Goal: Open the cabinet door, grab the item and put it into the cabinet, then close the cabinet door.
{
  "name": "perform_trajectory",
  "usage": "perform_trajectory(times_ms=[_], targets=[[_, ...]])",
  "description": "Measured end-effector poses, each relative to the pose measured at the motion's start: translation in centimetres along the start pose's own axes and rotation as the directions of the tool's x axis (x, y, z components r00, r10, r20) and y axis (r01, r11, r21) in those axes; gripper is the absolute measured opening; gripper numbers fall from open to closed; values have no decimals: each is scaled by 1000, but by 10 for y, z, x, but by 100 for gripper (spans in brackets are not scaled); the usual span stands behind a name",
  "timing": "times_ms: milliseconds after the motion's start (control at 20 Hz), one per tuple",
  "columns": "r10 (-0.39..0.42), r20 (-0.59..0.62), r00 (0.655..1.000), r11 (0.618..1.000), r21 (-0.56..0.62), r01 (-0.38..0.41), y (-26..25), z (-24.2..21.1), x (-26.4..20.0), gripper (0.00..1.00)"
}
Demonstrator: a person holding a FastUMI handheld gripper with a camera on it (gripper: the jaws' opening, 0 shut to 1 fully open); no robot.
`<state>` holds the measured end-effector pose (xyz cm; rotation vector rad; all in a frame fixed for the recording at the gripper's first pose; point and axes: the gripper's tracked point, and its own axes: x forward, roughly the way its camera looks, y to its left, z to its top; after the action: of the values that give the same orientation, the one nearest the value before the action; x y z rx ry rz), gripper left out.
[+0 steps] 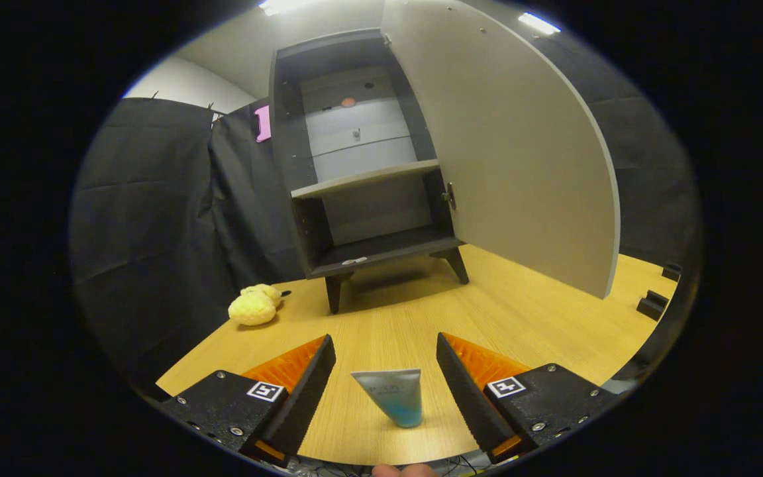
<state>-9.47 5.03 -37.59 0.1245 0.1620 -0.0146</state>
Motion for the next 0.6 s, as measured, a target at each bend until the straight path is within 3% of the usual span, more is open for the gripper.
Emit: perform_trajectory(times_ms=[500,600], targets=[[-47,-67,997,999,-26,46,-9,-67,20,94],[-53,-70,996,997,-65,48,-11,-76,25,88]])
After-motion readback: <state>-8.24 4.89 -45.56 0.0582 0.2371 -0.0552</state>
